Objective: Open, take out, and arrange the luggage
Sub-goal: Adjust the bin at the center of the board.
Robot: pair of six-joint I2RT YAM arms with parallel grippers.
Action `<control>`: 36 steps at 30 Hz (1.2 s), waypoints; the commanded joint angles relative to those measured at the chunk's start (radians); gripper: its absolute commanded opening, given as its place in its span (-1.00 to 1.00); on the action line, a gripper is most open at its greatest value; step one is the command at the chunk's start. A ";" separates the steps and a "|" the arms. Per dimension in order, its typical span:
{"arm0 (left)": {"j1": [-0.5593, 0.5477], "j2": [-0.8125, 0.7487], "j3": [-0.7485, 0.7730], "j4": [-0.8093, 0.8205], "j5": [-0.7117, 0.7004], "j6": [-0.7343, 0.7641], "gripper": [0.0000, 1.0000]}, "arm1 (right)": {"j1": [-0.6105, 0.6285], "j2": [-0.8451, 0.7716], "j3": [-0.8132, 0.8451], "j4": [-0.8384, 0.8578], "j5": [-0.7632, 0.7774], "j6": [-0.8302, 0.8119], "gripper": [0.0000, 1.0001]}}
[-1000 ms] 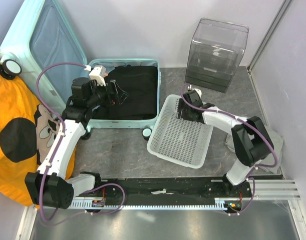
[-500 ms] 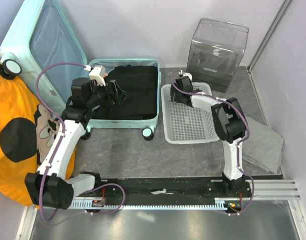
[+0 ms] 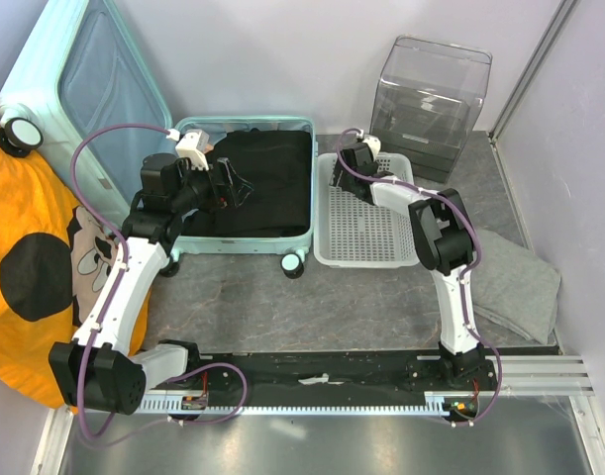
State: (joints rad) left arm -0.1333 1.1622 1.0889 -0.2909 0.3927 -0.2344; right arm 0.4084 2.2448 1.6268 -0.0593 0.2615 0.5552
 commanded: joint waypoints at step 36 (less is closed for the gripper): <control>0.213 0.195 0.020 -0.007 0.038 -0.054 0.90 | 0.277 -0.160 0.122 0.026 -0.105 -0.176 0.73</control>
State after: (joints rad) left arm 0.0597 1.3182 1.0889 -0.3126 0.3599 -0.2539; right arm 0.6704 1.9884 1.6547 0.0750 0.1886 0.4103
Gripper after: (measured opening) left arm 0.946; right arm 0.864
